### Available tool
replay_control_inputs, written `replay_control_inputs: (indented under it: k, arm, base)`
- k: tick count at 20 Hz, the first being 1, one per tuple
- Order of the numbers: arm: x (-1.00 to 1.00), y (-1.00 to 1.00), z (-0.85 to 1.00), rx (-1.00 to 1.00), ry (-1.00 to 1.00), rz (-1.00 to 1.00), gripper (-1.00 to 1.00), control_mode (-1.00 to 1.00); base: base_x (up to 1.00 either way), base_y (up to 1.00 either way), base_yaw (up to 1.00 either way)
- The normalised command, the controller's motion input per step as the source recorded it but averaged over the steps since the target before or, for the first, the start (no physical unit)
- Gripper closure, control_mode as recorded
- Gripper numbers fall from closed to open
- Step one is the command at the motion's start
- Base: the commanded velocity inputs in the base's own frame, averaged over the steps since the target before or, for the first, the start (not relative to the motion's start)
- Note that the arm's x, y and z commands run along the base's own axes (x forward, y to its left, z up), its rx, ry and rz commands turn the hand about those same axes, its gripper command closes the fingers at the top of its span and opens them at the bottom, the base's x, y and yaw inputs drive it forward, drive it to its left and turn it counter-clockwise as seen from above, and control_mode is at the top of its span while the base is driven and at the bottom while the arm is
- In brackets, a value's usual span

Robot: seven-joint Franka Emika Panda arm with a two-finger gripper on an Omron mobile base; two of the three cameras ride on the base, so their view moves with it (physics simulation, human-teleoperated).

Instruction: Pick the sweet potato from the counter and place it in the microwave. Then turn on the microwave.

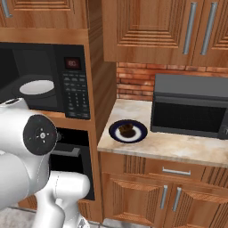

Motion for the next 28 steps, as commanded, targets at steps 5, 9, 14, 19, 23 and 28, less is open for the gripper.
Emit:
replay_control_inputs:
  k: [5,9,14,19,23,28]
  arm:
    - [0.0,0.17,-0.03,0.0,-0.08,0.03,-1.0,-1.0]
    - [0.02,0.17,-0.01,0.0,0.0,0.01,-1.0,-1.0]
    - [0.1,0.13,0.0,0.0,0.0,0.02,-1.0,-1.0]
    - [0.22,0.08,-0.02,0.0,0.0,0.06,-1.0,-1.0]
    - [0.23,0.05,-0.07,0.01,0.0,0.08,-1.0,-1.0]
    - [0.2,0.1,-0.1,0.0,0.0,0.07,-1.0,-1.0]
  base:
    - [0.0,0.0,0.0]
    - [0.0,0.0,0.0]
    - [0.0,0.0,0.0]
    - [0.0,0.0,0.0]
    - [0.0,0.0,0.0]
    - [0.0,0.0,0.0]
